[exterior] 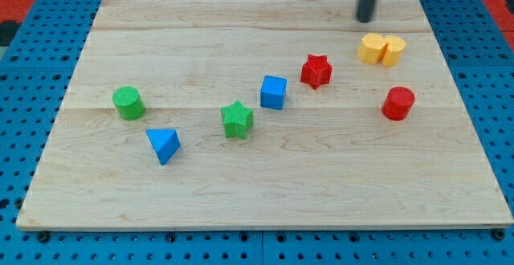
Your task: Move the hexagon to the center left
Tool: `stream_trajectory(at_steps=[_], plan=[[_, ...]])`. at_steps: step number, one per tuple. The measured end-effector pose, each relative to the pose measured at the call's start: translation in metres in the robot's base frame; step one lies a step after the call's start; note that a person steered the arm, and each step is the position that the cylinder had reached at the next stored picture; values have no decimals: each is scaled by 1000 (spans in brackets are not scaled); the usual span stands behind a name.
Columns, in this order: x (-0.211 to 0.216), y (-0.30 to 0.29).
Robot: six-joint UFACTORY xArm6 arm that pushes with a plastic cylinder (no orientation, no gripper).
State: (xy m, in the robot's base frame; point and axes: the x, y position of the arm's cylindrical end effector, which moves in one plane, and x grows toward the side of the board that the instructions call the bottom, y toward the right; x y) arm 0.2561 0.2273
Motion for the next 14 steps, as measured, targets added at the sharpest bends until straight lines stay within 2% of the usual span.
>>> stream_trajectory(at_steps=[1, 2, 3, 4, 5, 6, 9, 10, 11, 12, 13, 14], plan=[[46, 64], [68, 22], [69, -36], [75, -11], [103, -5], [129, -30], [29, -99], [12, -132], [26, -196], [13, -158], [26, -111], [48, -147]])
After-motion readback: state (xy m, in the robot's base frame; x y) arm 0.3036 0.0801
